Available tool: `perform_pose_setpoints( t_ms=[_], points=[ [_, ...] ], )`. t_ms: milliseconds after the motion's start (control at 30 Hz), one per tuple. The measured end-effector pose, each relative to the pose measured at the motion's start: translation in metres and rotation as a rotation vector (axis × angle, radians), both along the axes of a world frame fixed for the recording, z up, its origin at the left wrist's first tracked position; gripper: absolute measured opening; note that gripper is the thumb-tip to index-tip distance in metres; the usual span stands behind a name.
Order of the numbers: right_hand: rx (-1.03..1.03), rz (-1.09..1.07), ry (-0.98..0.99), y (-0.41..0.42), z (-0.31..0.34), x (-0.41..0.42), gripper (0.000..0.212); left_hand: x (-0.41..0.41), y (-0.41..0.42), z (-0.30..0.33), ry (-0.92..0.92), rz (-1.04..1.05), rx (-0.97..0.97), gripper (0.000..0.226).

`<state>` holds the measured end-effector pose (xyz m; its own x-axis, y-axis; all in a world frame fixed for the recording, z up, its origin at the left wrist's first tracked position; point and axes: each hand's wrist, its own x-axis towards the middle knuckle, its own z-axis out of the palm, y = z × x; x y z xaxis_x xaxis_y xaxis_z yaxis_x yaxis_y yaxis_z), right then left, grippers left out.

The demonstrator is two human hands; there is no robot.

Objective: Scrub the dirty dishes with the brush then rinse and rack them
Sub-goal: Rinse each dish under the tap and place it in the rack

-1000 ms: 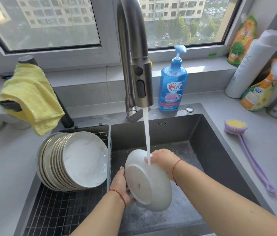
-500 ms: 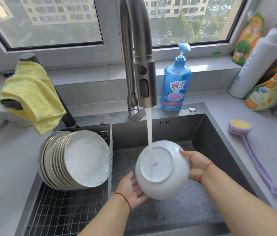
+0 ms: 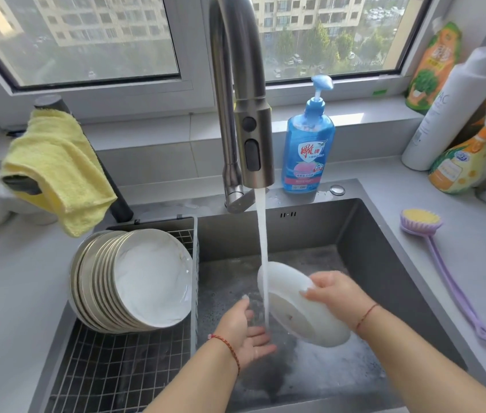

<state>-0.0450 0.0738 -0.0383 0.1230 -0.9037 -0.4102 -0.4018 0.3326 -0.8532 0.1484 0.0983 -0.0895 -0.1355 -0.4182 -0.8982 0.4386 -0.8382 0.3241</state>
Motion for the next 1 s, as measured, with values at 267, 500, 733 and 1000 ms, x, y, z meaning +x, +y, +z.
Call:
perform_pose_setpoints(
  t_ms=[267,500,733,1000],
  points=[
    [-0.637,0.544,0.803,0.048,-0.003,0.063,0.028,-0.001,-0.007,0.018,0.1,0.151,-0.166,0.051],
    [-0.264,0.688,0.279,0.054,-0.002,0.072,0.04,0.012,0.016,0.01,-0.021,0.173,-0.395,0.05],
    [-0.13,0.616,0.301,0.031,0.001,0.087,0.048,0.008,0.025,0.022,-0.006,0.107,-0.536,0.041],
    [-0.092,0.705,0.866,0.016,-0.033,0.041,0.084,0.016,0.021,0.015,-0.07,0.141,-0.628,0.038]
  ],
)
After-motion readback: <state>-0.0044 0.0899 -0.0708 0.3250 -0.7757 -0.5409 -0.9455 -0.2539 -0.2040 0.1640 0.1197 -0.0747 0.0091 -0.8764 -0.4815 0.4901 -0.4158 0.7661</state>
